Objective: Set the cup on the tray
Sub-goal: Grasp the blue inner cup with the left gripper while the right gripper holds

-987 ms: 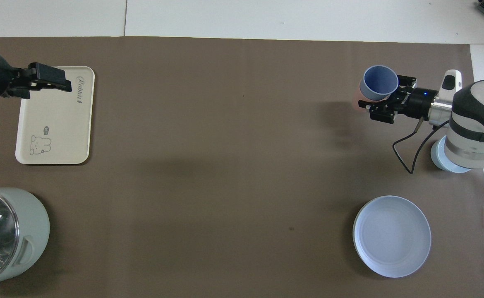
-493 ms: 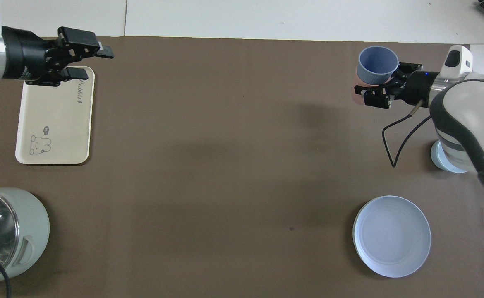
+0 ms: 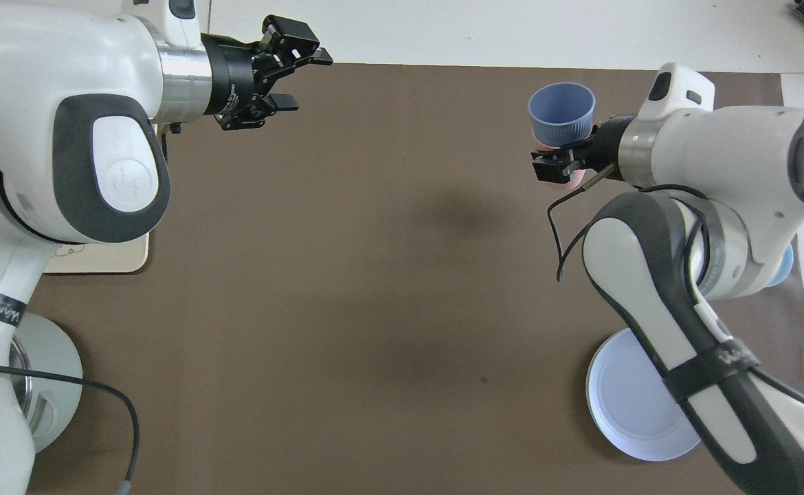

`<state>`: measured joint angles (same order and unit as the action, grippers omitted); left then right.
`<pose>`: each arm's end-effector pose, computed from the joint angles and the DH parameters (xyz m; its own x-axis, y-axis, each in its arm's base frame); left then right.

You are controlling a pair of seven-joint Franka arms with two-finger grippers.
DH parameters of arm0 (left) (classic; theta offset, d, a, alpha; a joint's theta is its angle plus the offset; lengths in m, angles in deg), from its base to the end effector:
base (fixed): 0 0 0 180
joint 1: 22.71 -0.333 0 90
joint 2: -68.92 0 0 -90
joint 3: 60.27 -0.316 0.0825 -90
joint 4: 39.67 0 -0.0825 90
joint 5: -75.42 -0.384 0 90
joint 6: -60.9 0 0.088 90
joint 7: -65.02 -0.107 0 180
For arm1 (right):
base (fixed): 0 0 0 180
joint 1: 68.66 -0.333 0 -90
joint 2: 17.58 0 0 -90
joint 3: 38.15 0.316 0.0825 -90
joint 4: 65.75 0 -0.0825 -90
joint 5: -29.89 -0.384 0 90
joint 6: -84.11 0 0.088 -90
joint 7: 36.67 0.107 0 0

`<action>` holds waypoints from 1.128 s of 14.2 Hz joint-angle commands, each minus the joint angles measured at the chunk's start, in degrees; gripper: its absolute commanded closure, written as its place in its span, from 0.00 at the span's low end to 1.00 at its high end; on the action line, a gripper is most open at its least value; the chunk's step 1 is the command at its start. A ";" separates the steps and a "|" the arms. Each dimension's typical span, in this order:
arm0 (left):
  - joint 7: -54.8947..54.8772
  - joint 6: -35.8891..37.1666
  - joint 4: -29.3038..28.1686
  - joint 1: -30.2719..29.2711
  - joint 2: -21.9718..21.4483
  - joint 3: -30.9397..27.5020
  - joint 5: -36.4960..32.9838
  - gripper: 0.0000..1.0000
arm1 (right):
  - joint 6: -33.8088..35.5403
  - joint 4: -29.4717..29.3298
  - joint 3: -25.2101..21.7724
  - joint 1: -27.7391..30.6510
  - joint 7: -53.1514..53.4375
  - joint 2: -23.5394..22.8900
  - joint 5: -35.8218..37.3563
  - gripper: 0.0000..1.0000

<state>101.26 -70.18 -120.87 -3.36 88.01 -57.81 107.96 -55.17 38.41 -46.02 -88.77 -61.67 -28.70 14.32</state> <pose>0.6517 -0.2686 0.5742 0.8667 0.4988 0.0073 0.3632 -0.6410 0.6762 0.6320 0.1435 0.4770 0.7944 0.4146 0.4439 0.4768 -0.8784 -0.0329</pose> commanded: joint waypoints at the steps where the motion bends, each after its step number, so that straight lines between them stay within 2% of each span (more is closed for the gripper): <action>1: 1.82 -3.38 1.92 4.19 1.56 -0.79 -0.37 0.18 | 0.24 0.25 -0.13 -3.43 11.43 0.75 9.73 1.00; 4: 3.66 -9.70 1.92 8.15 3.92 -0.88 -0.81 0.23 | 1.64 0.42 -0.05 -7.13 20.05 0.66 18.26 1.00; 6: 3.67 -10.07 2.01 9.12 5.77 -0.88 -1.42 0.27 | 3.57 0.34 -0.05 -8.80 24.28 0.57 22.58 1.00; 10: 3.49 -9.28 2.36 10.27 8.59 -0.70 -3.71 0.28 | 6.56 -0.36 0.04 -12.14 31.14 0.22 29.52 1.00; 16: 2.79 -0.32 2.19 12.20 8.68 0.35 -3.27 0.34 | 7.18 -0.72 0.04 -13.29 33.17 -0.39 32.26 1.00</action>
<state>103.75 -73.49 -120.17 8.37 96.42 -57.60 105.32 -48.78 38.46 -45.92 -102.02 -30.21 -28.73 44.54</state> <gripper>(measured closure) 0.335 0.159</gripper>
